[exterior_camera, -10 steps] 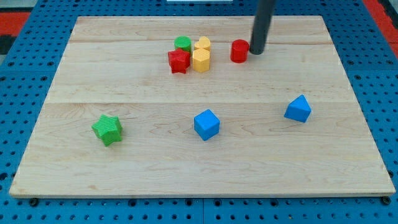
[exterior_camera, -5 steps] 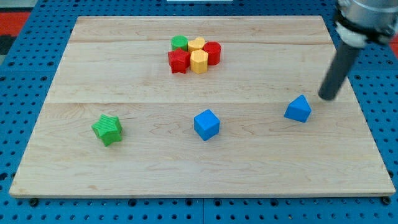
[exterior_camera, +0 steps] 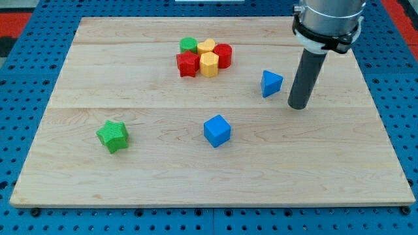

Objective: Push the red circle and the blue triangle into the yellow blocks

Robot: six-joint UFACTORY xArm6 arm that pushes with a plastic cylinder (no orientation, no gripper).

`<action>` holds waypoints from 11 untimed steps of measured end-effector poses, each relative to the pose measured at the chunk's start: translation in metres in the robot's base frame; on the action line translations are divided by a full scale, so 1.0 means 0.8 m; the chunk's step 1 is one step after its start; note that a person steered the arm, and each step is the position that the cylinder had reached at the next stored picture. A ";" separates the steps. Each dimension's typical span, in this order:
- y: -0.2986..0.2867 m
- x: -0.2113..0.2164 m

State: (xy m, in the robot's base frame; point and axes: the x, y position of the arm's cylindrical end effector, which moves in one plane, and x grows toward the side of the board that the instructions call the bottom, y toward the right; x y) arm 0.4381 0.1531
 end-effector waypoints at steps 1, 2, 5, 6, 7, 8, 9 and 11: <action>-0.034 -0.031; -0.095 -0.056; -0.064 -0.045; -0.077 -0.084; -0.100 -0.118; -0.106 -0.121; -0.055 -0.080; -0.069 0.062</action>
